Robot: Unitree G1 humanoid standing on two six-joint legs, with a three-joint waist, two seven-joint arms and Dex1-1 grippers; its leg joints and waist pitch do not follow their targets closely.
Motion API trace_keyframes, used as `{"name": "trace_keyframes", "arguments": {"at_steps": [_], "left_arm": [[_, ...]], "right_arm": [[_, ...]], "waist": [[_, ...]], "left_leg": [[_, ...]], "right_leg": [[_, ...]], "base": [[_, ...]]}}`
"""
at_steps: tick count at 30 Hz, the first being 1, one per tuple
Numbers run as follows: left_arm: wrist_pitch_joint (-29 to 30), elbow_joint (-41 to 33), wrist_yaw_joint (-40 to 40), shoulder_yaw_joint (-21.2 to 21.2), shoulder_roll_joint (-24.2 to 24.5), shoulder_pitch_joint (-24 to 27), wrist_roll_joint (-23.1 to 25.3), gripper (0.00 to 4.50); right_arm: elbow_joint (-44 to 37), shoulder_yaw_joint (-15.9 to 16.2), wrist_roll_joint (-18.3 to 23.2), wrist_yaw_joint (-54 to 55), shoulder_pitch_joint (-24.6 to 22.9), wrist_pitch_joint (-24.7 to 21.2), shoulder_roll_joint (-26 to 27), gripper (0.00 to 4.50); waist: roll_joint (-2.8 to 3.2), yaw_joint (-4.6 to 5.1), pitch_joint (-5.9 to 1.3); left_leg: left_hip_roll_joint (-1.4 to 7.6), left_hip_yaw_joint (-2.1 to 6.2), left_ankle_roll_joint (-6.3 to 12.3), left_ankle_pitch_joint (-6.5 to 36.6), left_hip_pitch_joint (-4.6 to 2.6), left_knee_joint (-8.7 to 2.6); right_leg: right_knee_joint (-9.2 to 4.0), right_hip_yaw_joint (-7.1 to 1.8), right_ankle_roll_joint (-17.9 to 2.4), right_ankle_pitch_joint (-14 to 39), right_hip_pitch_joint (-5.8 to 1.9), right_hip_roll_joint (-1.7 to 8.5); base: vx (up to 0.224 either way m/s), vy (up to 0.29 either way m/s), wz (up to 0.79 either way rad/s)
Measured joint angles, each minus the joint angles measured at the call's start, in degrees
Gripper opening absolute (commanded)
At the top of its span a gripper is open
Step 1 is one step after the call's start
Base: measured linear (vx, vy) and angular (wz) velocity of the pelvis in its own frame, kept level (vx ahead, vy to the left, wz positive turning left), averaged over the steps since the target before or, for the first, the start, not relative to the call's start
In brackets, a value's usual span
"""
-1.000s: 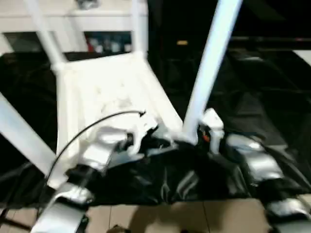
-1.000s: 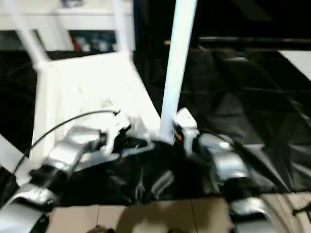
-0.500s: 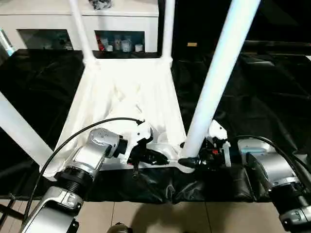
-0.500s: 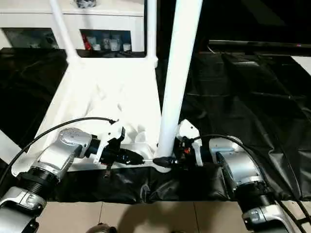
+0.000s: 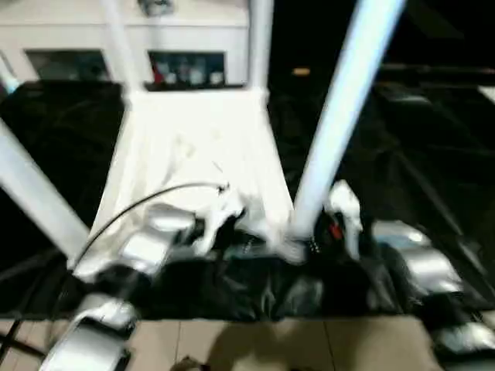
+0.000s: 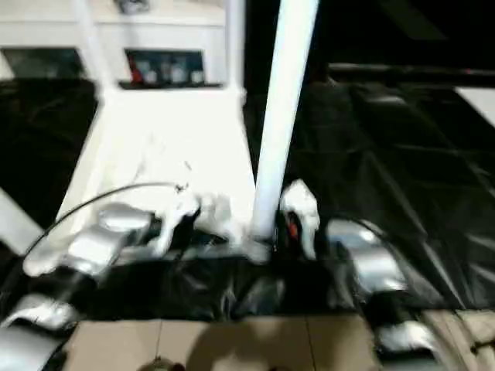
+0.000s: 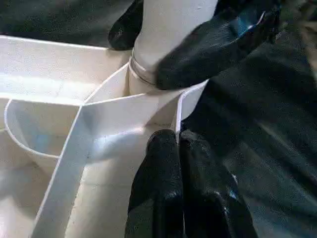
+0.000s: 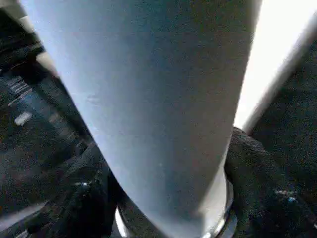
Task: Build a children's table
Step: Rotate leg to tighten
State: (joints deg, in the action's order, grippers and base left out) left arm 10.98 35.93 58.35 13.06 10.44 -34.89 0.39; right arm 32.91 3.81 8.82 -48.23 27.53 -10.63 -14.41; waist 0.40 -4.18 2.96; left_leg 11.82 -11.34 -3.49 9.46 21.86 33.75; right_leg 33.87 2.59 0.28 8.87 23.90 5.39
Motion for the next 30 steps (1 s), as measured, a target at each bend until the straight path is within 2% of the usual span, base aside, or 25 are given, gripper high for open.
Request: {"name": "trace_keyframes", "arguments": {"at_steps": [2, 6, 8, 10, 13, 16, 19, 24, 27, 30], "left_arm": [[0.05, 1.69, -3.87, -0.52, -1.58, -1.18, 0.67, 0.00], [-0.11, 3.11, -9.45, -0.85, -3.69, -2.14, 1.95, 0.00], [-0.49, 3.21, -10.16, -0.83, -4.15, -2.15, 2.38, 0.00], [-1.23, 3.24, -10.21, -0.72, -4.26, -2.16, 2.79, 0.00], [-1.90, 3.26, -10.33, -0.37, -4.34, -2.16, 2.94, 0.00], [-2.86, 3.26, -9.70, 0.40, -4.34, -2.16, 3.13, 0.00], [-3.94, 3.23, -7.59, 1.28, -4.33, -2.13, 3.13, 0.00], [-4.74, 2.41, -4.52, 1.95, -3.73, -1.69, 3.08, 0.00], [-4.93, 1.11, -2.21, 1.99, -2.18, -1.04, 2.30, 0.00], [-5.24, 0.23, 0.12, 1.74, -0.08, -0.26, 1.12, 0.00]], "right_arm": [[2.22, -1.04, -0.50, 5.73, 1.77, 0.08, 1.92, 2.59], [5.24, -1.76, -2.03, 14.33, 3.99, 1.72, 4.74, 2.59], [6.07, -1.96, -2.44, 15.14, 4.13, 3.31, 5.03, 3.15], [6.27, -2.16, -3.27, 15.17, 4.12, 3.73, 5.16, 3.15], [6.23, -2.11, -4.25, 14.60, 4.07, 3.82, 5.09, 3.58], [4.98, -0.46, -4.54, 10.80, 3.10, 4.54, 2.45, 3.76], [0.63, 0.92, -4.07, 4.42, -0.09, 5.54, -2.10, 3.86], [-5.38, 0.18, -1.20, -4.72, -3.47, 4.83, -8.20, 3.86], [-9.96, -0.66, 2.00, -12.30, -5.87, 3.83, -14.35, 3.86], [-11.71, -2.44, 2.86, -15.33, -7.42, 2.76, -18.45, 3.86]], "waist": [[0.00, 0.79, 0.00], [-0.01, 1.46, -0.02], [0.03, 1.47, -0.05], [0.04, 1.40, -0.06], [0.04, 1.18, -0.06], [0.03, 0.86, -0.06], [0.04, -0.16, -0.05], [0.01, -1.24, -0.03], [-0.07, -1.16, 0.02], [-0.12, -0.87, 0.06]], "left_leg": [[-0.02, 0.02, 0.00, 0.00, 0.05, -0.01], [-0.01, 0.05, 0.00, 0.00, 0.05, -0.01], [-0.01, 0.04, 0.00, 0.00, 0.05, -0.01], [-0.01, 0.04, 0.00, 0.00, 0.06, -0.01], [-0.01, 0.04, 0.00, 0.00, 0.07, -0.02], [0.00, 0.04, 0.00, 0.00, 0.09, -0.03], [0.00, -0.03, 0.00, 0.00, 0.15, -0.09], [0.01, -0.04, 0.02, -0.01, 0.21, -0.09], [0.02, -0.06, 0.03, -0.02, 0.21, -0.05], [0.03, -0.06, 0.03, -0.02, 0.19, -0.06]], "right_leg": [[-0.02, 0.00, 0.00, 0.00, 0.06, 0.00], [0.01, 0.01, 0.00, 0.00, 0.04, -0.01], [0.01, 0.00, 0.00, 0.00, 0.02, -0.01], [0.02, 0.02, 0.00, 0.00, 0.01, -0.01], [0.03, 0.02, -0.01, -0.01, 0.03, -0.01], [0.03, 0.04, -0.01, -0.01, 0.04, -0.01], [0.03, 0.02, 0.05, 0.03, 0.02, 0.01], [0.05, 0.03, 0.06, 0.04, 0.04, 0.03], [0.05, 0.01, 0.06, 0.04, 0.04, 0.03], [0.12, 0.01, 0.17, 0.10, 0.08, 0.01]], "base": [[0.000, 0.000, 0.00], [0.000, 0.000, 0.00], [0.000, 0.000, 0.00], [0.000, 0.000, 0.00], [0.000, 0.000, 0.00], [0.000, 0.000, 0.00], [0.000, 0.000, 0.00], [0.000, 0.000, 0.00], [0.000, 0.000, 0.00], [0.000, 0.000, 0.00]]}}
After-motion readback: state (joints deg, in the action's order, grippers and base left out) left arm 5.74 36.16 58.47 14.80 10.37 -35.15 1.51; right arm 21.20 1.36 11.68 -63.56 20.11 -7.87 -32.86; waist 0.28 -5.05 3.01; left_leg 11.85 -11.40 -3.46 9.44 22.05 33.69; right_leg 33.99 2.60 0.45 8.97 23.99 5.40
